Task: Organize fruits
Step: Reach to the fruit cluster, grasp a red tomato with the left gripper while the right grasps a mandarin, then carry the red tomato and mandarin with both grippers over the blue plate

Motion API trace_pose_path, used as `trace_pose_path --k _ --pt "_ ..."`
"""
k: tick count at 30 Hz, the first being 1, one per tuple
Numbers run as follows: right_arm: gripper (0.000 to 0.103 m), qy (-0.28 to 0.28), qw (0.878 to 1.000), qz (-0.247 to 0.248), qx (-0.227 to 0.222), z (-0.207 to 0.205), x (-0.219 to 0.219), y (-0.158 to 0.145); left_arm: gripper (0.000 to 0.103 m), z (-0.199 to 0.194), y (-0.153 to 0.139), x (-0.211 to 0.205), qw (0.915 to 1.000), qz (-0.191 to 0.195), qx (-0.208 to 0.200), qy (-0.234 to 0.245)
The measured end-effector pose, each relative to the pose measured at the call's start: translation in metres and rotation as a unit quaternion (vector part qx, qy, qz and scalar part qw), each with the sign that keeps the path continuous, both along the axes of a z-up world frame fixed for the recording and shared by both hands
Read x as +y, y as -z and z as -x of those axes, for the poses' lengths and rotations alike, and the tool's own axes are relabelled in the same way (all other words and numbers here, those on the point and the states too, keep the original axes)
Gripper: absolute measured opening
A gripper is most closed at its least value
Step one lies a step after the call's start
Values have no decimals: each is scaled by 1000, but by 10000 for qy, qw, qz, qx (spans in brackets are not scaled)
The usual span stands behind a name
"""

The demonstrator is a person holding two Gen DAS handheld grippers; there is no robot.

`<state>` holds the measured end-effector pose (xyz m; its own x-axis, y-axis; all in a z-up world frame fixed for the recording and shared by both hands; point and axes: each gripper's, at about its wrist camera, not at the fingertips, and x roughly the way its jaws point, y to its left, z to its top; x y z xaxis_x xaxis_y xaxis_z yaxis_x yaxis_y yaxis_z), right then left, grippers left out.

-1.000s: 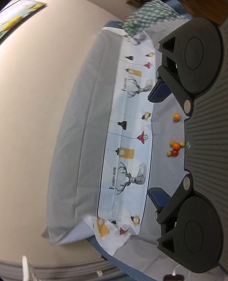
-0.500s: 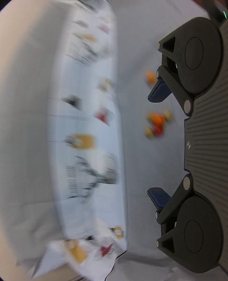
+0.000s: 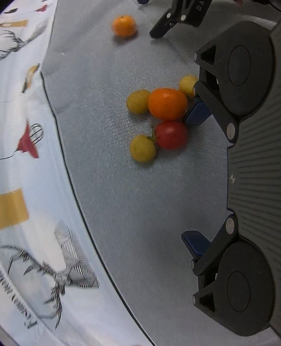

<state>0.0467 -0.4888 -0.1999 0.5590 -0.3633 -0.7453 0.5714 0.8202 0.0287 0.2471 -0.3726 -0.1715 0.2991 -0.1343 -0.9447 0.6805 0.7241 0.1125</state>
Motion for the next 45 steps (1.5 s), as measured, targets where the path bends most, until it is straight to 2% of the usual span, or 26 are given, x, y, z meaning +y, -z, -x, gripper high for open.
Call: trace_pose_path --k 4,6,7,8,9,10,17,22,26,33,37,40,45 --pt "102 -120 9998 122 -111 -12 -5 13 101 -7 4 -7 9993 323 120 -116" --pt "101 -187 9995 160 -185 -17 -7 14 84 -7 4 -8 9986 489 176 -135" --pt "92 -220 9994 149 -212 -18 -8 14 76 -4 2 -5 9983 563 92 -98" --pt "83 -254 9992 129 -265 -18 -8 13 57 -1 -2 -3 9980 637 38 -3" --pt "54 -282 9990 151 -313 -17 -6 10 39 1 -4 -4 9976 686 80 60" --pt "38 -314 9989 170 -306 -17 -5 8 30 3 -6 -1 9972 727 161 75" --pt "38 -96 9994 -9 -328 -1 8 -10 31 20 -34 27 9920 1213 335 -86" --pt "38 -47 9981 1 -612 32 35 -49 31 61 -87 65 9870 1596 148 -94" --pt "38 -162 9966 -51 -809 60 67 -86 31 97 -128 103 9850 1719 -15 -173" --pt "38 -839 9892 -649 -1016 102 145 -142 31 154 -179 190 9848 1621 -118 -611" --pt "38 -1436 9802 -902 -1023 120 199 -167 31 189 -202 246 9836 1520 -391 -889" --pt "38 -1869 9726 -945 -1010 132 240 -182 31 211 -210 284 9821 1484 -474 -1059" --pt "38 -2321 9639 -875 -964 147 294 -198 31 243 -208 341 9768 1606 -281 -1387"
